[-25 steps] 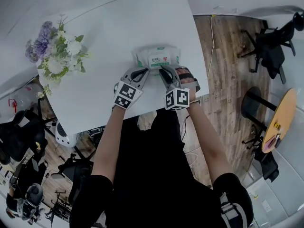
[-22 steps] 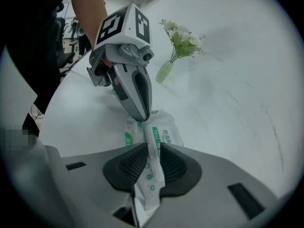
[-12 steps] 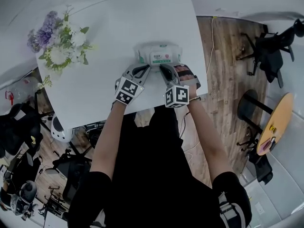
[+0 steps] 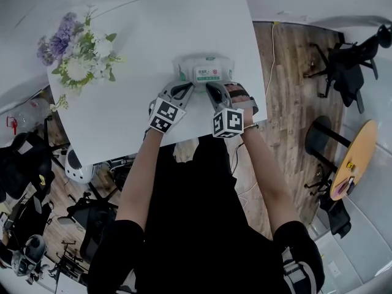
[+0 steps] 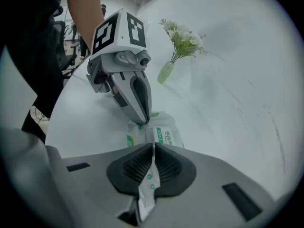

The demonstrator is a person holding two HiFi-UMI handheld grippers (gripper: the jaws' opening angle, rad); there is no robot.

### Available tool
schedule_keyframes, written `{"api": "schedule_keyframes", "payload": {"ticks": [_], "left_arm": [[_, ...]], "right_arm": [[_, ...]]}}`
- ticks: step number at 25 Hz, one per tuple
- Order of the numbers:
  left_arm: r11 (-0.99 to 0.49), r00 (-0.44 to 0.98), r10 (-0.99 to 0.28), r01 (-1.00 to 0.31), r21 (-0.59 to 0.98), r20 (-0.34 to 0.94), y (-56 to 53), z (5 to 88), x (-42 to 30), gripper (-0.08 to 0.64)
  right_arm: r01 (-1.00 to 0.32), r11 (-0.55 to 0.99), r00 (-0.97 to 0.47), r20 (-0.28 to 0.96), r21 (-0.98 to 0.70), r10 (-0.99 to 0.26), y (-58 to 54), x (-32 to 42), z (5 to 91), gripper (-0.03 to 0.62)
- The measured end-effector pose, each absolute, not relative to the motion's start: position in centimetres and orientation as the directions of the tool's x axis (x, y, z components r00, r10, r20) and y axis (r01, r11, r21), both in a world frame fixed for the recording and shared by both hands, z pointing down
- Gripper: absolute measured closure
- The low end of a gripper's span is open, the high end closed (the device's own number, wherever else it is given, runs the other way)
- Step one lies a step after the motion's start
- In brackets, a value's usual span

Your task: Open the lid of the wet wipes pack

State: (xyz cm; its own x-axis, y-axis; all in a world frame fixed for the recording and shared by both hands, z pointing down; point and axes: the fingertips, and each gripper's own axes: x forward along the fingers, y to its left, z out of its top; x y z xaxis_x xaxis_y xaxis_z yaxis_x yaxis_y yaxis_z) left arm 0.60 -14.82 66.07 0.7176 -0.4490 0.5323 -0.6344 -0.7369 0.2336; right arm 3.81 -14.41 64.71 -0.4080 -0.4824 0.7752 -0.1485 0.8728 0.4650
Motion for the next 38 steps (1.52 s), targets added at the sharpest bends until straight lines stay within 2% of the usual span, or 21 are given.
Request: {"api": "schedule_keyframes", "payload": {"ticks": [38], "left_arm": [[-0.717, 0.719, -0.451, -0.645, 0.265, 0.529, -14.6, 65.8, 0.5, 0.537]], "right_arm": [[-0.217, 0.844, -0.41, 0.738, 0.491, -0.535, -16.2, 4.0, 60.7, 0.563]]}}
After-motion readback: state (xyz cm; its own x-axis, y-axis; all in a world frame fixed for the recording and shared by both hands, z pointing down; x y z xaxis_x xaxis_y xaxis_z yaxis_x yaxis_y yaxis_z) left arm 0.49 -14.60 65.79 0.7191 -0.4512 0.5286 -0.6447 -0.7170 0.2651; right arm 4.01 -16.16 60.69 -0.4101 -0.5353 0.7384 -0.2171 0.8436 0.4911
